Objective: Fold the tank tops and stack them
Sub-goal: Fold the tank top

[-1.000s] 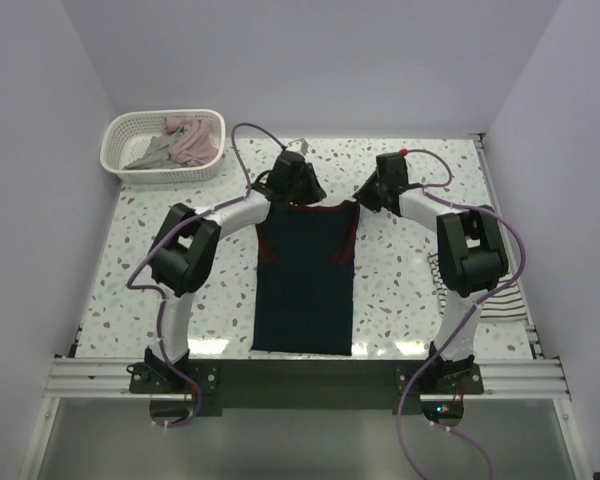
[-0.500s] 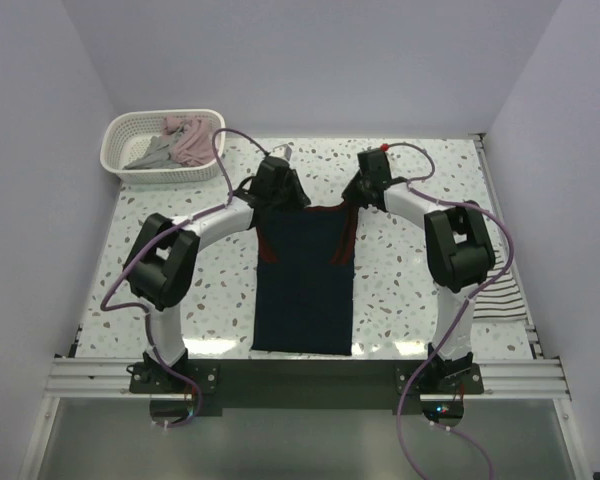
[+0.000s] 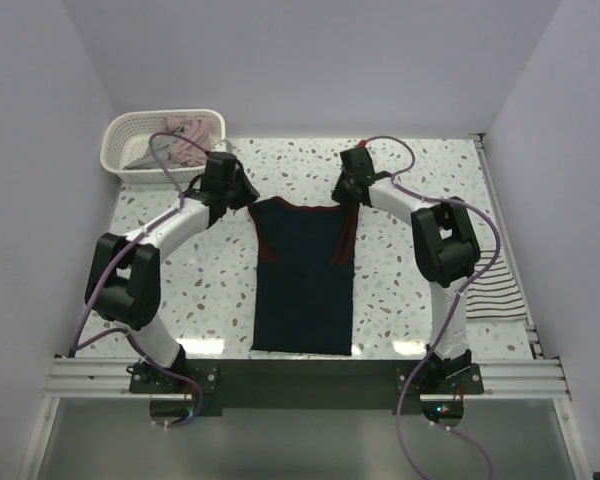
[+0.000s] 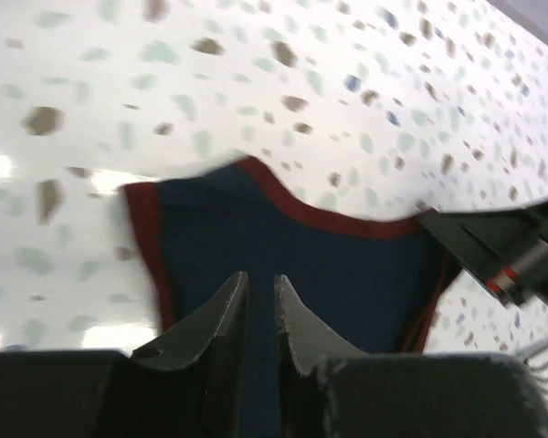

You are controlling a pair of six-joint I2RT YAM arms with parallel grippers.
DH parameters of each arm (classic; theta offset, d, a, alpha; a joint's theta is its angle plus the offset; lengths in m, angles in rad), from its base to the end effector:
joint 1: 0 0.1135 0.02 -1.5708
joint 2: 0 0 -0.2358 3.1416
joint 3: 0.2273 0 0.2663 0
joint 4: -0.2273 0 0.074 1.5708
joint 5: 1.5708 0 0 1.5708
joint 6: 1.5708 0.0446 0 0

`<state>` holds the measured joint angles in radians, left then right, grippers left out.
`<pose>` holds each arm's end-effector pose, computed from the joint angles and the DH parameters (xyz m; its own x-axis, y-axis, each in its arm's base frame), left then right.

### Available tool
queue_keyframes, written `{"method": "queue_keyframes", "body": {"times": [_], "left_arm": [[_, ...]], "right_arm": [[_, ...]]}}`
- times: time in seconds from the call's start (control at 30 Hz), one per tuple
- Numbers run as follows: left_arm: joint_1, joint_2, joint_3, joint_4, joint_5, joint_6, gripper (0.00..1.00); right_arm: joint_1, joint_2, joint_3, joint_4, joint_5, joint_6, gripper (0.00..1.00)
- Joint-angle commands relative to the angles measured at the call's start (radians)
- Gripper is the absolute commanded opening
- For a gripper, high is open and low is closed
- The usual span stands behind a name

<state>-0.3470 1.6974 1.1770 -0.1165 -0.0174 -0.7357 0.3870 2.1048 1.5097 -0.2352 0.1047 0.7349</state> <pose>0.3765 -0.1353 0.1999 -0.6340 -0.4843 -0.6030 -0.1330 0.8363 -0.5319 0.4355 0.1724 0.1334 -0.7150 0.4287 -0.5523 0.2283 0.8898 0.3951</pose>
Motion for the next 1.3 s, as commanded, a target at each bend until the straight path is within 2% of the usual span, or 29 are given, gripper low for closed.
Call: {"method": "queue_keyframes", "body": {"times": [0.0, 0.1, 0.17, 0.27, 0.57, 0.67, 0.87, 1.1, 1.23, 1.27], "left_arm": [[0.094, -0.035, -0.039, -0.052, -0.036, -0.019, 0.21], [0.155, -0.064, -0.051, -0.078, -0.033, -0.024, 0.18], [0.174, -0.106, -0.053, -0.109, -0.039, -0.039, 0.18], [0.187, -0.191, -0.048, -0.166, -0.061, -0.063, 0.18], [0.198, -0.369, -0.030, -0.268, -0.033, -0.042, 0.20], [0.201, -0.393, -0.025, -0.272, -0.007, -0.030, 0.20], [0.201, -0.403, -0.014, -0.273, 0.002, -0.002, 0.20], [0.203, -0.375, -0.072, -0.220, 0.002, -0.024, 0.20], [0.204, -0.259, -0.112, -0.158, -0.006, -0.063, 0.19], [0.209, -0.233, -0.108, -0.149, -0.004, -0.071, 0.19]], "right_arm": [[0.116, -0.009, 0.163, -0.073, 0.046, -0.116, 0.14], [0.203, 0.041, 0.269, -0.134, 0.102, -0.156, 0.28], [0.265, 0.076, 0.326, -0.160, 0.148, -0.201, 0.32], [0.329, 0.170, 0.488, -0.219, 0.196, -0.255, 0.33], [0.440, 0.372, 0.762, -0.277, 0.294, -0.353, 0.34], [0.449, 0.429, 0.822, -0.289, 0.308, -0.365, 0.35], [0.455, 0.449, 0.814, -0.228, 0.384, -0.378, 0.38], [0.454, 0.370, 0.698, -0.118, 0.424, -0.327, 0.30], [0.448, 0.383, 0.722, -0.144, 0.452, -0.299, 0.19], [0.441, 0.391, 0.745, -0.157, 0.455, -0.293, 0.13]]}}
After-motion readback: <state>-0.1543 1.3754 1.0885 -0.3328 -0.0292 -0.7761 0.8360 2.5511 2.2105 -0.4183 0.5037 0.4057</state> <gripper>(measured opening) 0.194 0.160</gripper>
